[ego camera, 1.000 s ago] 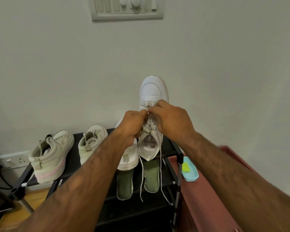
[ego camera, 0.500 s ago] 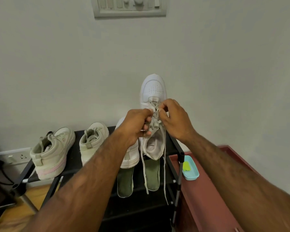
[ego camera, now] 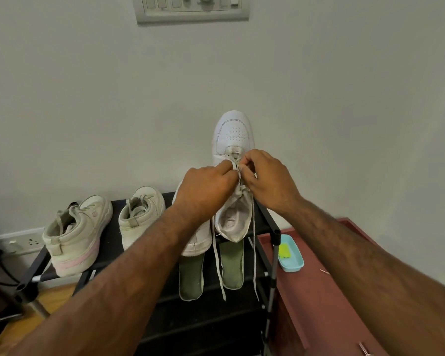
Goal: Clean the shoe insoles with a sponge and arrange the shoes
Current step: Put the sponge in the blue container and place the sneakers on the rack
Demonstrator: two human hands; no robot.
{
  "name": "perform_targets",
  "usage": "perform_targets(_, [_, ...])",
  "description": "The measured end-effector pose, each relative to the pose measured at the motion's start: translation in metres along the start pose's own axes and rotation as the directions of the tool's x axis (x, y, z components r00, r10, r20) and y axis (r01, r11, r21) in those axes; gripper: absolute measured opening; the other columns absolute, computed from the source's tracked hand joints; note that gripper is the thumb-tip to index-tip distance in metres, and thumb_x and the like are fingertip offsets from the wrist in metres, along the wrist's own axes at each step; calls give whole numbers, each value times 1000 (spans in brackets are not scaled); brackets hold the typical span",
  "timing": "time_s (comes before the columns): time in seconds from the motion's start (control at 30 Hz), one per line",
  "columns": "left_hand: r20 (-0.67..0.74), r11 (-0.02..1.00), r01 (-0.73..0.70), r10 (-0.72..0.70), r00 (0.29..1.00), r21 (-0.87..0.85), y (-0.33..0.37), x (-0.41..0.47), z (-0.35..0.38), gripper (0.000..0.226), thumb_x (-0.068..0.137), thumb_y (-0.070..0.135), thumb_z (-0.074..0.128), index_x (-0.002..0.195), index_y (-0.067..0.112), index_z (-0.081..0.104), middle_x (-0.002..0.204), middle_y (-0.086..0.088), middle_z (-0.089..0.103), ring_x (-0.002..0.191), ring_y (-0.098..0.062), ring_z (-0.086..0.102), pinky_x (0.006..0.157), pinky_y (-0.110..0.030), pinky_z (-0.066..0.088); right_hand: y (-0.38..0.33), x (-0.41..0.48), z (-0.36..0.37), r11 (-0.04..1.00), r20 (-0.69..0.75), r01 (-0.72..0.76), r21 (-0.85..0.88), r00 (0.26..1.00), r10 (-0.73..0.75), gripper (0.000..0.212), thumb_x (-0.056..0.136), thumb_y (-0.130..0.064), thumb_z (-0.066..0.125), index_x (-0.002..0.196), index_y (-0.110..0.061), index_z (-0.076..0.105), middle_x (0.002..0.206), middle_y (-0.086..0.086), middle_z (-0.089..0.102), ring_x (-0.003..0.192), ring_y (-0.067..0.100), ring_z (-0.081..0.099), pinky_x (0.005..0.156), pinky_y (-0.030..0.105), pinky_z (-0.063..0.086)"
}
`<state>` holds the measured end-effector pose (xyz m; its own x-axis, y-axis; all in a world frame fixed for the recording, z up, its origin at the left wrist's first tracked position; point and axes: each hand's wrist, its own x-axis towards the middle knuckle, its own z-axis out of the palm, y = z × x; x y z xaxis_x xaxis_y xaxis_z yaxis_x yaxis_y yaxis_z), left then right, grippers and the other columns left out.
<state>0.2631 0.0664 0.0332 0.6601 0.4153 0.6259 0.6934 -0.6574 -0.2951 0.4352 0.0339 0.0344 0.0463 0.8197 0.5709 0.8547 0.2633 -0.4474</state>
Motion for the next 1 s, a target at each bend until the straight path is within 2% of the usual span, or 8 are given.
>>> perform_targets(0.1, [-48, 999, -28, 27, 998, -19, -4, 4, 1, 17, 84, 16, 78, 86, 7, 64, 80, -8, 58, 48, -26, 48, 45, -26, 27, -2, 0, -1, 1000, 4, 3, 8, 1000, -3, 8, 104, -32, 52, 103, -26, 57, 102, -6, 61, 88, 15, 61, 80, 41, 56])
perform_targets(0.2, [-52, 980, 83, -94, 994, -182, -6, 4, 2, 18, 94, 22, 68, 96, 4, 62, 91, -11, 59, 51, -24, 47, 45, -32, 35, -1, -5, 0, 997, -32, 70, 24, 997, -70, 10, 103, -31, 58, 112, -27, 58, 107, -7, 66, 90, 14, 64, 80, 39, 58])
perform_targets(0.33, [34, 930, 205, -205, 978, -306, -9, 0, 0, 22, 104, 32, 52, 104, 13, 61, 102, -4, 60, 65, -27, 60, 61, -43, 50, 6, -14, 1, 937, -28, 285, -204, 954, -297, 24, 102, -35, 59, 125, -28, 64, 116, -4, 67, 92, 22, 69, 72, 41, 59])
perform_targets(0.57, [168, 843, 331, -287, 943, -423, -10, 4, -1, 12, 103, 31, 53, 100, 21, 59, 103, 5, 60, 81, -18, 64, 79, -39, 51, 9, -12, 2, 783, 5, 356, -510, 911, -411, 24, 86, -39, 81, 96, -20, 71, 85, 0, 69, 67, 23, 68, 50, 27, 42])
perform_targets(0.63, [192, 832, 353, -297, 935, -429, -9, 4, 0, 13, 104, 32, 52, 100, 22, 58, 103, 6, 60, 83, -17, 64, 81, -39, 50, 5, -10, 2, 818, 30, 334, -469, 931, -363, 23, 93, -42, 71, 104, -22, 72, 93, -1, 71, 75, 24, 70, 57, 32, 52])
perform_targets(0.7, [209, 818, 376, -314, 926, -434, -9, 4, 0, 14, 103, 33, 52, 100, 22, 59, 104, 6, 61, 84, -17, 64, 82, -39, 50, 3, -7, -1, 918, 22, 262, -299, 963, -268, 22, 101, -41, 60, 111, -28, 74, 101, -3, 71, 86, 23, 69, 70, 40, 58])
perform_targets(0.8, [236, 725, 449, -383, 893, -522, -9, 3, 1, 12, 101, 34, 55, 96, 25, 61, 101, 9, 64, 81, -12, 64, 79, -39, 55, 5, -10, 1, 973, 13, 202, -114, 979, -202, 17, 98, -33, 65, 108, -28, 77, 104, -7, 70, 90, 18, 66, 75, 42, 57])
perform_targets(1.0, [261, 657, 506, -439, 860, -560, -3, 2, 2, 9, 100, 33, 57, 96, 26, 60, 99, 9, 65, 77, -12, 66, 75, -42, 59, 3, -15, 1, 946, 125, 268, -183, 961, -248, 11, 92, -26, 68, 102, -26, 72, 105, -8, 65, 85, 22, 65, 71, 41, 56])
